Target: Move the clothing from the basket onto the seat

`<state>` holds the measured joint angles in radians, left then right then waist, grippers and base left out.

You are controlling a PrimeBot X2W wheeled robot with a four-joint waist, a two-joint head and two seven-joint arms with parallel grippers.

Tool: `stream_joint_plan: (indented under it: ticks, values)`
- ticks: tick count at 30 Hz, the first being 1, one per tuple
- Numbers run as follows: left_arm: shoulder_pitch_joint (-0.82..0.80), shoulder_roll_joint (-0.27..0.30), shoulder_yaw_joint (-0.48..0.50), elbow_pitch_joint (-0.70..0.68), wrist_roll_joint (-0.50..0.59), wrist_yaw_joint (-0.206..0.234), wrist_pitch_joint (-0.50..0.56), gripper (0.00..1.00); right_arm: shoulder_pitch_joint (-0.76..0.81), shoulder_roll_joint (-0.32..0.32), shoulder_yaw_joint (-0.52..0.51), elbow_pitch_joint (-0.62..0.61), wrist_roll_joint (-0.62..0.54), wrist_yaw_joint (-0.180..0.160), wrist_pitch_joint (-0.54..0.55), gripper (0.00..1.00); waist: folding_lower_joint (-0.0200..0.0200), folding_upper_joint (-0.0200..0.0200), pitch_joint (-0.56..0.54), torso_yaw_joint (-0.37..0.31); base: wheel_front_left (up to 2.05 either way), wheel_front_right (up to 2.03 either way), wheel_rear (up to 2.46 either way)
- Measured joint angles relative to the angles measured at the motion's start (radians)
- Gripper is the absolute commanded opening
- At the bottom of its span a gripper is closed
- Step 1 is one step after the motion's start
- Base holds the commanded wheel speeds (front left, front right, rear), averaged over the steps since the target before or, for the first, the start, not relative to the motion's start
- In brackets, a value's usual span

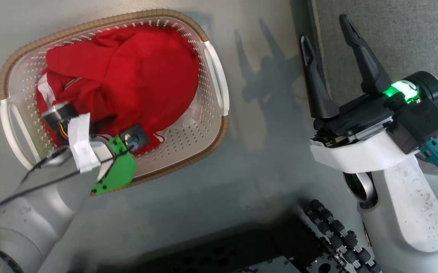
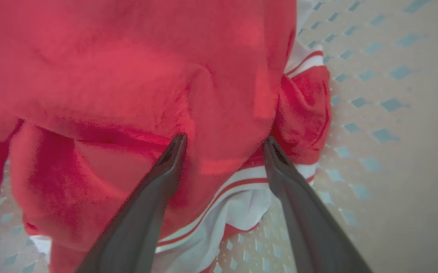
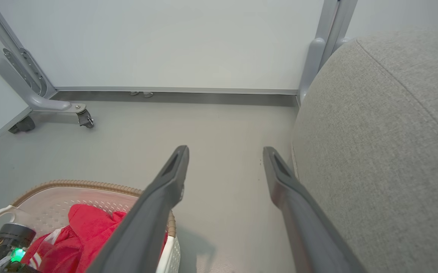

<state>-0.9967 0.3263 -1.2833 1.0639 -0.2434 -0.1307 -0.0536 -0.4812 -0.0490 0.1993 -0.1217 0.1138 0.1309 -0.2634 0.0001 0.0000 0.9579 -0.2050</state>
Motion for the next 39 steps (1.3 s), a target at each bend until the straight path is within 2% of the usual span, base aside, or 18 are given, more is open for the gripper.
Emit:
stream_joint_plan:
  ticks: [5, 14, 15, 16, 28, 39]
  values:
    - [-0.055, -0.01, 0.001, 0.048, 0.044, 0.0, -0.007, 1.0, -0.001, 0.0, -0.007, -0.024, -0.01, 0.0, 0.0, 1.0, 0.0, 0.0, 0.03, 0.0, 0.0, 0.0, 0.0]
    - [-0.076, -0.07, 0.001, 0.123, 0.076, 0.0, -0.014, 1.0, 0.006, 0.0, -0.011, -0.04, -0.026, 0.0, 0.0, 1.0, 0.0, 0.0, 0.062, 0.014, 0.0, 0.0, 0.0]
    - [-0.083, -0.075, 0.001, 0.135, 0.076, 0.0, -0.013, 0.4, 0.006, 0.0, -0.011, -0.041, -0.028, 0.0, 0.0, 1.0, 0.0, 0.0, 0.064, 0.016, 0.0, 0.0, 0.0]
    - [-0.087, -0.077, 0.001, 0.142, 0.08, 0.0, -0.013, 0.0, 0.006, 0.0, -0.011, -0.043, -0.028, 0.0, 0.0, 1.0, 0.0, 0.0, 0.065, 0.018, 0.0, 0.0, 0.0]
    - [-0.074, -0.105, 0.001, 0.174, 0.103, 0.0, -0.048, 0.0, 0.006, 0.0, -0.012, -0.038, -0.038, 0.0, 0.0, 1.0, 0.0, 0.0, 0.04, 0.029, 0.0, 0.0, 0.0]
    - [-0.023, -0.144, 0.001, 0.16, 0.098, 0.0, -0.111, 0.0, 0.006, 0.0, -0.005, 0.003, -0.045, 0.0, 0.0, 1.0, -0.0001, 0.0, -0.054, 0.053, 0.0, 0.0, 0.0]
